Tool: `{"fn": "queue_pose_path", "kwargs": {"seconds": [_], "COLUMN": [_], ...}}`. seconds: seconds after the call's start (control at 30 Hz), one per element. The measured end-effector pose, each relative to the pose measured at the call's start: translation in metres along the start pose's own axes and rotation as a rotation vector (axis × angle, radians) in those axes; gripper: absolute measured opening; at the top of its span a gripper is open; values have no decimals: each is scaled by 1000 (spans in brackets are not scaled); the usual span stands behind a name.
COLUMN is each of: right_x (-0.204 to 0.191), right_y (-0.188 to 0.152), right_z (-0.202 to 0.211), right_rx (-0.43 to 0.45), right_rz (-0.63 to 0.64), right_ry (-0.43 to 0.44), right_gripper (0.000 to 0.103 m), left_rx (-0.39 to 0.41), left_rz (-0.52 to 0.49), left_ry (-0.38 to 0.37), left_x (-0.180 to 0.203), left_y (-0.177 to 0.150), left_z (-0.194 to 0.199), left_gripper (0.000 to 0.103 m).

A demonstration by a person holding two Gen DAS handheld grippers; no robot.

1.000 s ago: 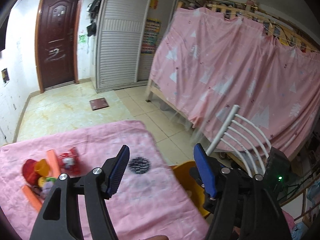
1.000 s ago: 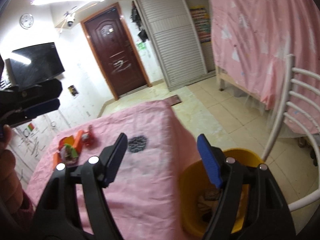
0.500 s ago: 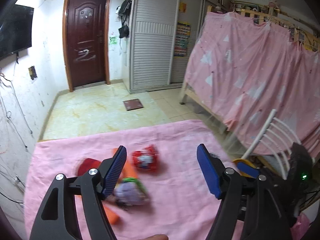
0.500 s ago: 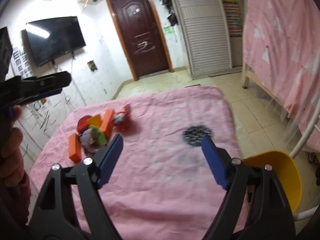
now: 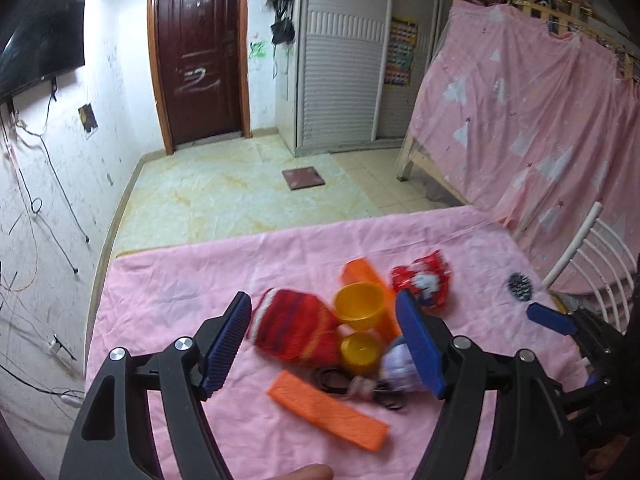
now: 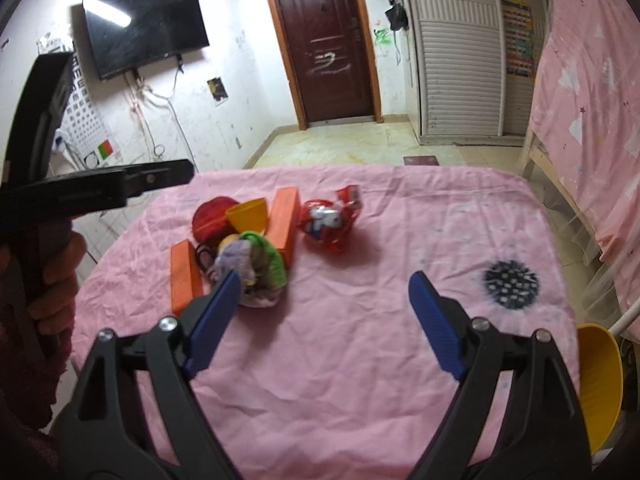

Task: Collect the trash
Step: 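Move both tools back over the bed, then grasp the red striped knit hat with the left tool while the right tool grasps the purple plush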

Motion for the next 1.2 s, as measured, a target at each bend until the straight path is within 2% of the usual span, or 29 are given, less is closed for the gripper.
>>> {"fn": "queue_pose_path", "kwargs": {"seconds": [0.13, 0.4, 0.63, 0.77, 0.8, 0.97, 1.03, 1.2], "right_x": [-15, -38, -59, -65, -66, -68, -68, -70], "right_y": [0, 2, 4, 5, 4, 2, 1, 1], "right_z": [-11, -28, -46, -54, -55, -61, -64, -61], "right_rx": [-24, -58, -97, -111, -113, -130, -137, -123], "right_rz": [21, 48, 82, 90, 95, 101, 101, 107], "right_ry": [7, 18, 25, 13, 7, -4, -4, -21], "right_gripper": [85, 85, 85, 84, 79, 59, 43, 25], "left_rx": [-46, -143, -154, -131, -120, -140, -144, -111], "left_rz": [17, 17, -2, -7, -6, -17, -29, -26], "left_ry": [-8, -112, -118, -134, -134, -116, -102, -71], "left_x": [-20, -32, -32, -31, -31, -32, -31, -31], "left_y": [-10, -26, -33, -34, -33, -37, -38, -35], "left_z": [-16, -48, -65, -64, -63, -69, -69, -61], "left_gripper": [68, 68, 67, 57, 54, 19, 10, 6]}}
Point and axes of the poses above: each gripper's, at about its wrist camera, not at the fingertips, and z roughly against the way its jaws point, x to its right, y to its top, the point moved 7 cm from there along -z, roughly the way its jaws point, and after that the axes turned 8 degrees about -y, right-handed, at the moved point
